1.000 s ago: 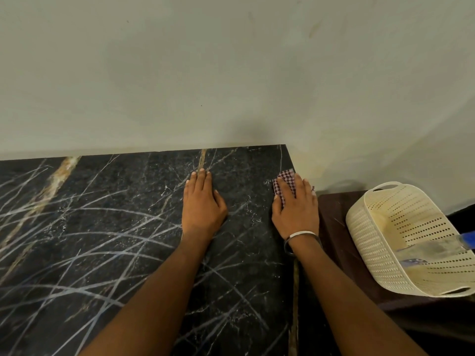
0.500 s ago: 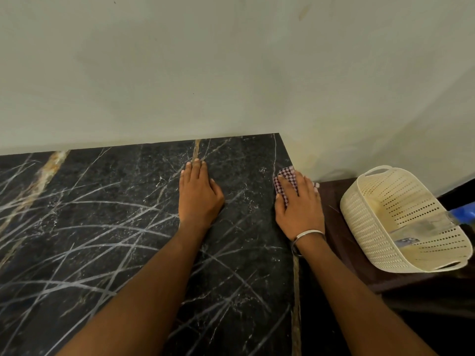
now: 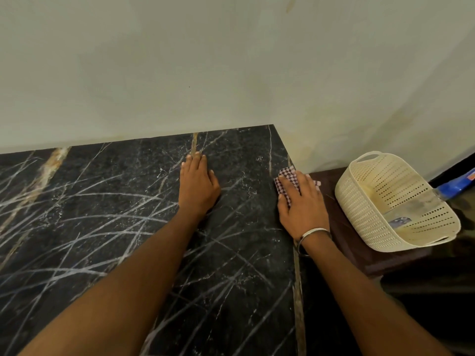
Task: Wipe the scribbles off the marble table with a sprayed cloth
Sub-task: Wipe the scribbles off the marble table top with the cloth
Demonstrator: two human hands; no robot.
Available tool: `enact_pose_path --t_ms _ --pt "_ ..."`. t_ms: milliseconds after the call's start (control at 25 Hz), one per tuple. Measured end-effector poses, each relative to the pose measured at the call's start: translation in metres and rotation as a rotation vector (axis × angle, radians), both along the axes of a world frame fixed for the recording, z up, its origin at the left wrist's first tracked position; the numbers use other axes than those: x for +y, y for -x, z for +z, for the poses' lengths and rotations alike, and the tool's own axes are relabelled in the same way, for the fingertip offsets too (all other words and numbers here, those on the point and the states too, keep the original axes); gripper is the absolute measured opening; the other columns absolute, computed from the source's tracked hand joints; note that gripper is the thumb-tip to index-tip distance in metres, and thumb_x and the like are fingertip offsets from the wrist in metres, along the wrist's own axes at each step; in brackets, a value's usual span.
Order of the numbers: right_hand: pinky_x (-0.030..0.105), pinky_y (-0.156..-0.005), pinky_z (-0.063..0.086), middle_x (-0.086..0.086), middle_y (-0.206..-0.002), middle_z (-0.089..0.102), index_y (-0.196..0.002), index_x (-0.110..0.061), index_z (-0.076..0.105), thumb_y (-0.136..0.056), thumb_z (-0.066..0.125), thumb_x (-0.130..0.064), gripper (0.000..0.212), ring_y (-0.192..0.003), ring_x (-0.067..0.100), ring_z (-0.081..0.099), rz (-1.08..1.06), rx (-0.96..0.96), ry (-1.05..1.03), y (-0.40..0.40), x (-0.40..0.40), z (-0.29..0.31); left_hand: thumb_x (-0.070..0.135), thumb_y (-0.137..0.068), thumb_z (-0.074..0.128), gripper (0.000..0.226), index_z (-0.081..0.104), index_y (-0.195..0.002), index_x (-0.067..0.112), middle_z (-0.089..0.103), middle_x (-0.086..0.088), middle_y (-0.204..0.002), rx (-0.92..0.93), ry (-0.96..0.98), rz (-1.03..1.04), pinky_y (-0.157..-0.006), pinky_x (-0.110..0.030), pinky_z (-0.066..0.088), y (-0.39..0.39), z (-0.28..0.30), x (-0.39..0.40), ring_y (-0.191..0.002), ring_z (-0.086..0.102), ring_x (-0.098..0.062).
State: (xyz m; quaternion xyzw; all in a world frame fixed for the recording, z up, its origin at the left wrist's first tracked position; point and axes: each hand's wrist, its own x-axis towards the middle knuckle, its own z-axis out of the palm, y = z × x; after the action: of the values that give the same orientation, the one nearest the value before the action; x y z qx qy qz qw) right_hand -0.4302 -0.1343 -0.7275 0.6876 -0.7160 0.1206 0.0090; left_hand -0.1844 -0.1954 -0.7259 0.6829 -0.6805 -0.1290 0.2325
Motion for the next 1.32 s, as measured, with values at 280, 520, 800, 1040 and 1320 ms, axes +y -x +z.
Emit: enact_pose_path --t_ms 280,520,800,1040,1320 --pt "0.049 -0.117 0.021 0.002 -0.157 0.025 -0.143 -0.032 0.038 -0.092 0.029 -0.045 0.053 -0.145 0.028 0.020 0.099 -0.012 -0.038 -0.038 0.053 0.002 0.025 -0.100 0.036 0.052 0.031 -0.148 0.004 0.029 -0.014 -0.156 -0.023 -0.009 0.000 -0.122 -0.041 0.009 0.005 -0.001 0.035 -0.146 0.020 -0.027" --pt "0.050 -0.115 0.024 0.007 -0.154 0.032 -0.142 -0.030 0.043 -0.091 0.028 -0.046 0.055 -0.142 0.029 0.026 -0.047 -0.002 -0.010 0.012 0.071 0.001 0.025 -0.101 0.034 0.053 0.029 -0.149 0.004 0.026 -0.012 -0.157 -0.038 -0.017 -0.015 -0.122 -0.040 0.008 0.009 0.003 0.072 -0.147 0.016 -0.025" --pt "0.048 -0.116 0.023 0.003 -0.156 0.027 -0.142 -0.031 0.040 -0.091 0.031 -0.045 0.054 -0.144 0.028 0.022 0.037 -0.019 -0.036 -0.032 0.095 0.003 0.026 -0.102 0.032 0.053 0.026 -0.150 0.006 0.023 -0.011 -0.158 -0.054 -0.039 0.010 -0.122 -0.039 0.008 0.016 0.004 0.100 -0.148 0.015 -0.023" --pt "0.049 -0.115 0.024 0.007 -0.153 0.032 -0.141 -0.029 0.043 -0.090 0.027 -0.046 0.056 -0.142 0.029 0.026 -0.049 -0.025 -0.001 0.007 0.088 0.001 0.028 -0.101 0.031 0.053 0.028 -0.150 0.007 0.024 -0.009 -0.158 -0.081 -0.018 0.011 -0.122 -0.039 0.010 0.016 -0.001 0.107 -0.148 0.016 -0.022" --pt "0.049 -0.116 0.022 0.002 -0.156 0.026 -0.142 -0.033 0.039 -0.092 0.034 -0.043 0.052 -0.144 0.027 0.021 -0.001 -0.026 -0.029 -0.039 0.114 0.003 0.027 -0.100 0.034 0.053 0.032 -0.148 0.007 0.028 -0.010 -0.156 -0.072 -0.006 0.031 -0.122 -0.040 0.012 0.017 -0.002 0.108 -0.147 0.019 -0.022"
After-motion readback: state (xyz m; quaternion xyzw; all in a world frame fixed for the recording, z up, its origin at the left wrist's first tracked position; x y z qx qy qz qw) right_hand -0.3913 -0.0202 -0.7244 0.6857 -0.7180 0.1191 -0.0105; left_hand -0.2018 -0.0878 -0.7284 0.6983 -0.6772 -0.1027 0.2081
